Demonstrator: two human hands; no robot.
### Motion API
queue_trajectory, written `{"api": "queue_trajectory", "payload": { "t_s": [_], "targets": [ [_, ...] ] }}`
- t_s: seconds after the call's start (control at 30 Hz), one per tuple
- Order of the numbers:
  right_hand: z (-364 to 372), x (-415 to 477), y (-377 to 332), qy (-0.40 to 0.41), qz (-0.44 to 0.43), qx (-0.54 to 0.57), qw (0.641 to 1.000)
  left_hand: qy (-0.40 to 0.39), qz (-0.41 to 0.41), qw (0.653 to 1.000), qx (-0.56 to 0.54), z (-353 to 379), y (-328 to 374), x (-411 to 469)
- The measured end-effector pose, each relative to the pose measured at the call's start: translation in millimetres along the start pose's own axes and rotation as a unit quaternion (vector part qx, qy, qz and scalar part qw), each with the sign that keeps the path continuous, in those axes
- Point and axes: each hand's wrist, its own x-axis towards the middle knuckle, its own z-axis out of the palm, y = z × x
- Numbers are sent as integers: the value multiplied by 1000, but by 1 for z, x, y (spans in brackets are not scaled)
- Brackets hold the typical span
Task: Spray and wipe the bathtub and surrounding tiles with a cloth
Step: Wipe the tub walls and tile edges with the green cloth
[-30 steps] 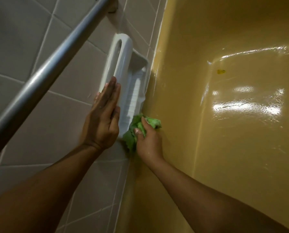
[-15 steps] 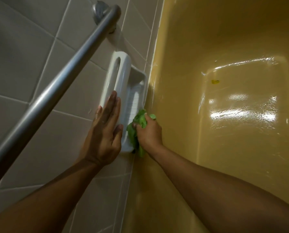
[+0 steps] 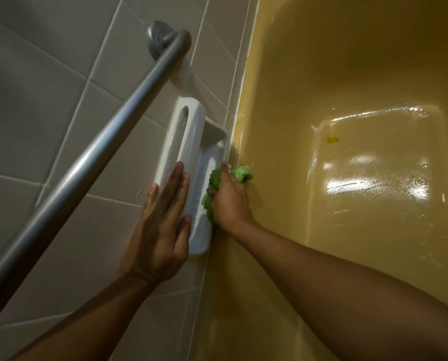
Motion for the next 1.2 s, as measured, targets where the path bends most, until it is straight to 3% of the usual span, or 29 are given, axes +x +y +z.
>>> {"api": "queue_trajectory", "payload": {
  "t_s": [0.17, 0.4, 0.53, 0.67, 0.73, 0.87, 0.97, 1.07, 1.2],
  "targets": [
    [-14, 37, -14, 34, 105, 140, 984, -8, -16, 1000, -17, 1, -2, 1],
    [-41, 69, -29, 61, 57, 58, 995, -1, -18, 1000, -12, 4, -3, -1],
    [-25, 37, -15, 37, 22, 16, 999, 20, -15, 1000, -10, 7, -7, -4],
    [3, -16, -5, 37, 57, 96, 993, 44, -12, 999, -1, 10, -7, -4],
    [12, -38, -2, 6, 100, 141, 985, 63, -21, 998, -7, 12, -5, -3],
    [13, -75, 12, -73, 74, 108, 989, 101, -90, 990, -29, 13, 5, -3],
    [-9, -92, 15, -73, 131, 203, 968, 186, -272, 934, -142, 13, 25, -2],
    [-39, -102, 9, -79, 221, 389, 891, 299, -364, 841, -267, 17, 62, -23],
    [-74, -124, 4, -203, 172, 404, 875, 300, -419, 811, -275, 47, 126, -83]
  ]
}}
